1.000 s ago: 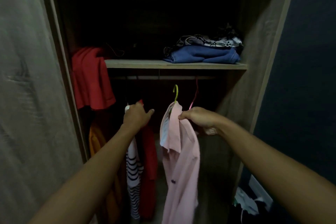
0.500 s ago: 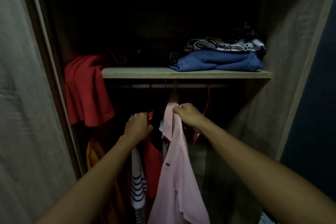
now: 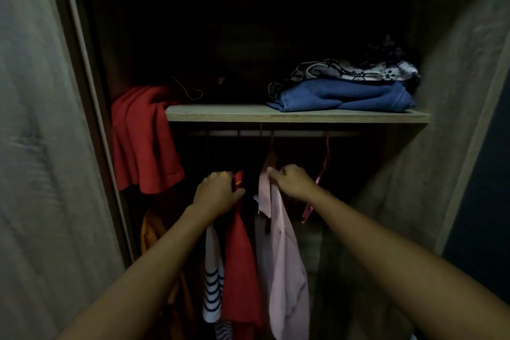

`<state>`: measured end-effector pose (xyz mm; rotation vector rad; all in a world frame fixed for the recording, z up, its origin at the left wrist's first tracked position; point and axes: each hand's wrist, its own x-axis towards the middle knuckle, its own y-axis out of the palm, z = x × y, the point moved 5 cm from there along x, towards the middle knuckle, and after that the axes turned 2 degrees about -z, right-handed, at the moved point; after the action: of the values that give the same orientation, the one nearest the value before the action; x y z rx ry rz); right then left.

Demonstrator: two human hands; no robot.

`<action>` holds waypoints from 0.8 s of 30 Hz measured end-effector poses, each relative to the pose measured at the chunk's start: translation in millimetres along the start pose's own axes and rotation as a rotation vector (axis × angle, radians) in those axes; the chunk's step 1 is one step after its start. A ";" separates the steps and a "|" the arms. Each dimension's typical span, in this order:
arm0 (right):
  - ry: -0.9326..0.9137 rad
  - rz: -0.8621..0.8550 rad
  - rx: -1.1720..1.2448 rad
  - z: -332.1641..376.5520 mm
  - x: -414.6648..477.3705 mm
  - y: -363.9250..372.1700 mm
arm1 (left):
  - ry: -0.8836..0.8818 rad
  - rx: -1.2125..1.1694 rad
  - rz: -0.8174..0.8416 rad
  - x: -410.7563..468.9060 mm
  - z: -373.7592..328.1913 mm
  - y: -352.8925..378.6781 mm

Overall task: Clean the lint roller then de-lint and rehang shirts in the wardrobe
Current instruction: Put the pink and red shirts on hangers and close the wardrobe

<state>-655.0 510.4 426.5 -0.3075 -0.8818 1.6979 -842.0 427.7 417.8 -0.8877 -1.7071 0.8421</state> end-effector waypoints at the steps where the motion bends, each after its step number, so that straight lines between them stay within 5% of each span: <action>1: -0.042 -0.014 -0.058 3.5 -3.3 -3.6 | 0.012 -0.012 -0.042 -2.9 -2.5 -7.9; 9: -0.385 -0.166 -0.187 94.2 -45.6 -54.9 | 0.348 -0.365 -0.341 -23.8 -46.1 -137.7; 14: -0.545 -0.284 -0.108 161.0 -61.1 -96.3 | 0.335 -0.226 -0.557 5.3 -43.2 -228.8; 20: -0.606 -0.291 -0.103 216.8 -53.3 -107.9 | -0.244 0.242 -0.142 63.9 22.7 -242.0; 24: -0.541 -0.213 -0.101 226.3 -42.6 -99.2 | -0.265 0.289 -0.040 55.1 42.6 -232.1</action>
<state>-708.7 389.9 639.8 0.1892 -1.3466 1.5587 -935.4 356.4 629.7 -0.5632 -1.7624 1.1866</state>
